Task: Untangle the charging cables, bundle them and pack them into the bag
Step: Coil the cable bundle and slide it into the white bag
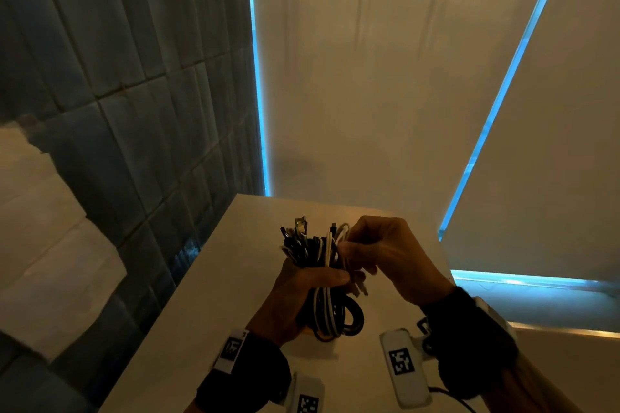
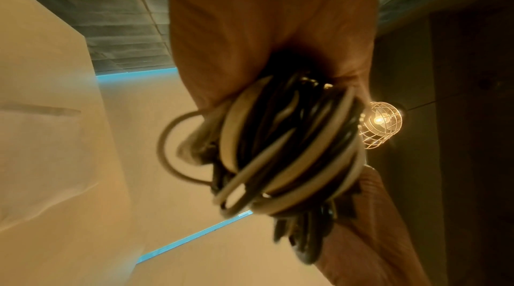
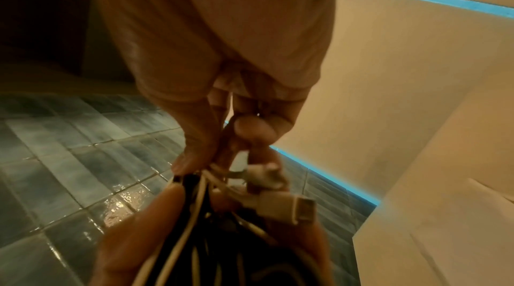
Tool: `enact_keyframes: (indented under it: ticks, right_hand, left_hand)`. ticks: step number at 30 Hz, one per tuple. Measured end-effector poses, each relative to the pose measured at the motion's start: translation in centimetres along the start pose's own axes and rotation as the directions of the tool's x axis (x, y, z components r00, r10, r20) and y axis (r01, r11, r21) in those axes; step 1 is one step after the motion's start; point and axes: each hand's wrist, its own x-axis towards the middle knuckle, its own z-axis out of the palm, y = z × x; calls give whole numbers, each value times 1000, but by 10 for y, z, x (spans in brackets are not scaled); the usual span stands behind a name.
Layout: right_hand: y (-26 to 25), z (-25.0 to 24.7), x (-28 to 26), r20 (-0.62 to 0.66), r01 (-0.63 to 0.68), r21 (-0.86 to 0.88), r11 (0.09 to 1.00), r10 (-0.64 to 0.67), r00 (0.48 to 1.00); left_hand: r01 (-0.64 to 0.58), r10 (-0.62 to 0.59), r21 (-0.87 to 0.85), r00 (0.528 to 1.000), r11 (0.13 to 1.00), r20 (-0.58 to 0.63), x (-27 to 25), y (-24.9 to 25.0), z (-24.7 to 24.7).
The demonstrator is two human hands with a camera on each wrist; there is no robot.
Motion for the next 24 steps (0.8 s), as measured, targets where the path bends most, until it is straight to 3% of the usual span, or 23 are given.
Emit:
enact_keyframes:
  ticks: [8, 11, 13, 16, 20, 24]
  right_hand:
    - [21, -1, -6, 58, -107, 30, 994, 105, 993]
    - [32, -3, -10, 190, -204, 150, 967, 174, 966]
    - [33, 1, -14, 311, -235, 216, 948, 161, 937]
    - [25, 12, -19, 387, -252, 290, 923, 128, 913]
    - [20, 20, -24, 365, -254, 356, 899, 116, 924]
    - [19, 18, -26, 292, -159, 324, 933, 61, 954]
  left_hand:
    - [24, -24, 5, 998, 1000, -66, -3, -8, -6]
    - [2, 0, 49, 999, 999, -34, -4, -7, -4]
    - [9, -8, 53, 1000, 999, -12, -4, -9, 1]
    - [77, -80, 107, 996, 991, 23, -1, -17, 4]
    - [208, -213, 120, 976, 971, 34, -3, -19, 2]
    - [94, -106, 203, 993, 975, 47, -5, -21, 1]
